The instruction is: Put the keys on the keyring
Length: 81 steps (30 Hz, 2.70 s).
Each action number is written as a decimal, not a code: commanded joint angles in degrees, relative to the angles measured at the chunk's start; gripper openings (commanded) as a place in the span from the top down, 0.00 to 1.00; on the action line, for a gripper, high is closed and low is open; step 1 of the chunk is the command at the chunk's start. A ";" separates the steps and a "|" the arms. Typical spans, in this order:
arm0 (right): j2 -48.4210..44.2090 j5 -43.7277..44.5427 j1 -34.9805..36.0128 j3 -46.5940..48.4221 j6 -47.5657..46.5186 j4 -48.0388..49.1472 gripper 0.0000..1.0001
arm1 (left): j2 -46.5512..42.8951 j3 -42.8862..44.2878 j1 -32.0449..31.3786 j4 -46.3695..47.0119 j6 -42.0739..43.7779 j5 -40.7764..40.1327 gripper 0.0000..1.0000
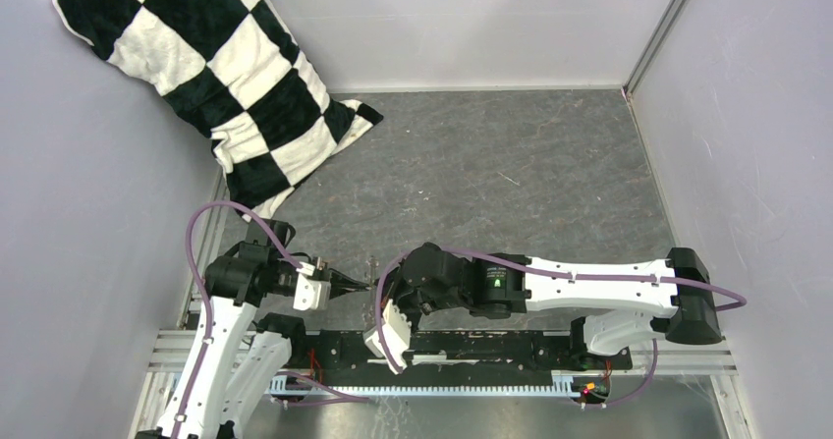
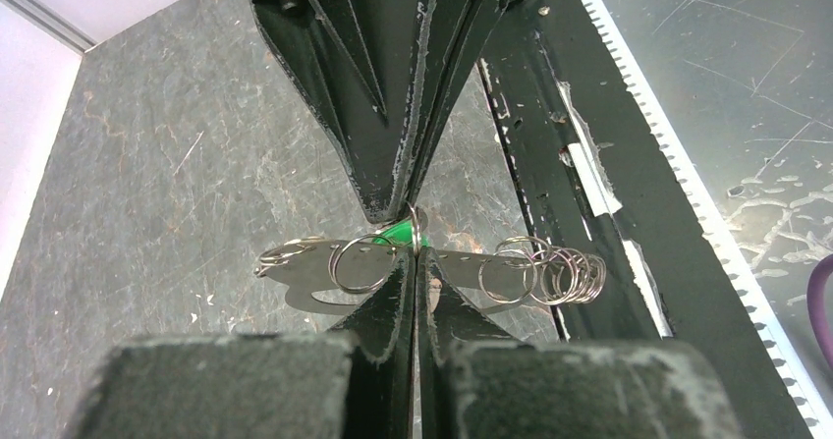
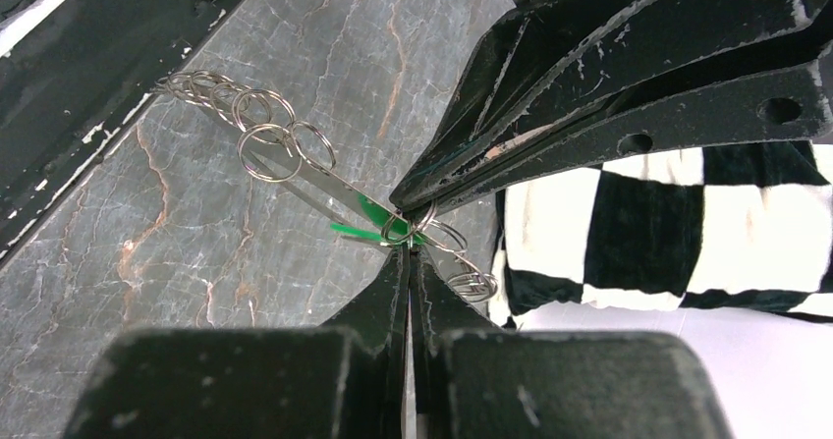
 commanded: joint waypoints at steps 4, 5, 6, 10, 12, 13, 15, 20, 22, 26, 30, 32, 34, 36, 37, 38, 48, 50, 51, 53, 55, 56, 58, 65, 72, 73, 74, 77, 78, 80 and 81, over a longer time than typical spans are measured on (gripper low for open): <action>-0.80 -0.80 0.51 2.65 -1.16 1.18 0.99 | 0.48 1.94 -0.35 -0.11 -0.12 1.71 0.98; -1.00 -0.90 0.53 2.48 -1.13 1.13 0.99 | 0.62 2.05 -0.35 -0.07 -0.17 1.73 0.98; -0.97 -1.00 0.47 2.41 -1.08 1.11 0.99 | 0.69 2.19 -0.35 -0.06 -0.12 1.73 0.98; -1.35 -1.59 0.67 2.47 -1.40 1.25 0.99 | 0.78 2.17 -0.35 -0.06 -0.27 1.64 0.98; -1.52 -1.42 0.81 2.52 -1.51 1.27 0.99 | 0.86 2.17 -0.35 -0.01 -0.31 1.57 0.98; -1.59 -1.46 0.93 2.50 -1.49 1.18 0.99 | 0.92 2.17 -0.35 -0.06 -0.41 1.51 0.98; -1.88 -1.50 1.09 2.46 -1.49 1.18 0.99 | 0.83 2.21 -0.35 -0.06 -0.45 1.31 0.98; -1.75 -1.56 1.58 2.67 -1.37 1.13 0.99 | 0.96 2.17 -0.35 -0.02 -0.61 1.24 0.98; -1.79 -1.61 1.74 2.82 -1.49 1.16 0.99 | 0.96 2.17 -0.35 -0.06 -0.81 1.05 0.98; -1.72 -1.63 2.13 3.48 -1.69 0.51 0.99 | 0.88 2.21 -0.35 -0.05 -1.42 0.77 0.98; -1.66 -1.52 2.59 3.96 -1.74 -0.06 0.99 | 0.87 2.13 -0.35 -0.05 -1.36 0.67 0.98; -1.66 -1.52 2.85 4.20 -1.67 -0.21 0.99 | 0.89 2.16 -0.35 -0.04 -1.43 0.67 0.98; -1.45 -1.55 3.15 4.62 -1.69 -0.62 0.99 | 0.97 2.17 -0.35 -0.06 -1.46 0.53 0.98; -1.11 -1.72 3.33 5.26 -1.78 -1.41 0.99 | 0.97 2.18 -0.35 -0.06 -1.44 0.42 0.98; -0.77 -1.72 3.39 5.64 -1.83 -2.01 0.99 | 0.97 2.28 -0.35 -0.06 -1.47 0.48 0.98; -0.50 -1.43 3.38 5.90 -1.79 -2.68 0.99 | 0.97 2.33 -0.35 -0.02 -1.50 0.43 0.98; -2.47 -0.49 3.29 0.86 -0.63 -0.35 0.99 | -0.54 3.07 -0.35 0.03 -2.42 -0.07 0.98; -2.41 -0.55 3.38 1.17 -0.97 -0.10 0.99 | -0.23 3.18 -0.41 0.03 -2.26 -0.10 0.98; -2.31 -0.59 3.38 1.46 -1.22 0.02 0.99 | -0.10 3.21 -0.43 0.05 -2.23 -0.06 0.98; -1.64 -0.78 3.41 2.53 -1.77 -0.24 0.99 | 0.00 3.30 -0.56 0.03 -1.96 -0.03 0.98; -0.72 -1.12 3.34 3.83 -2.24 -1.16 0.99 | -0.10 3.32 -0.78 0.05 -1.72 -0.10 0.98; -0.22 -1.51 3.35 4.51 -2.51 -1.68 0.99 | -0.08 3.39 -0.83 0.03 -1.62 -0.18 0.98; 0.26 -1.89 3.40 5.08 -2.45 -2.16 0.99 | -0.04 3.40 -0.92 0.04 -1.85 -0.44 0.98; 1.74 -2.47 3.34 6.66 -2.12 -2.06 0.99 | 0.07 3.30 -1.22 -2.62 1.69 -1.00 0.98; 5.08 -0.09 3.36 9.32 -0.94 -1.96 0.99 | 0.03 3.39 -1.40 -2.96 2.87 -1.08 0.98; 5.45 0.26 3.28 9.54 -0.86 -2.11 0.99 | 0.09 3.47 -1.40 -2.96 2.83 -1.07 0.98; 5.65 0.91 3.31 9.55 -0.85 -2.14 0.99 | 0.02 3.56 -1.40 -2.92 2.74 -1.08 0.98; 5.62 1.60 2.74 8.68 -0.66 -1.83 0.99 | -0.25 3.57 -1.49 -2.92 2.83 -1.08 0.98; 5.54 1.49 2.24 8.45 -0.41 -1.35 0.99 | -0.43 3.53 -1.49 -2.95 2.83 -1.08 0.98; 5.14 1.54 1.46 7.75 0.14 0.01 0.99 | -0.52 3.49 -1.49 -2.94 2.73 -1.00 0.98; 4.92 1.93 1.20 7.32 0.21 0.89 0.99 | -0.60 3.51 -1.49 -2.95 2.78 -1.02 0.98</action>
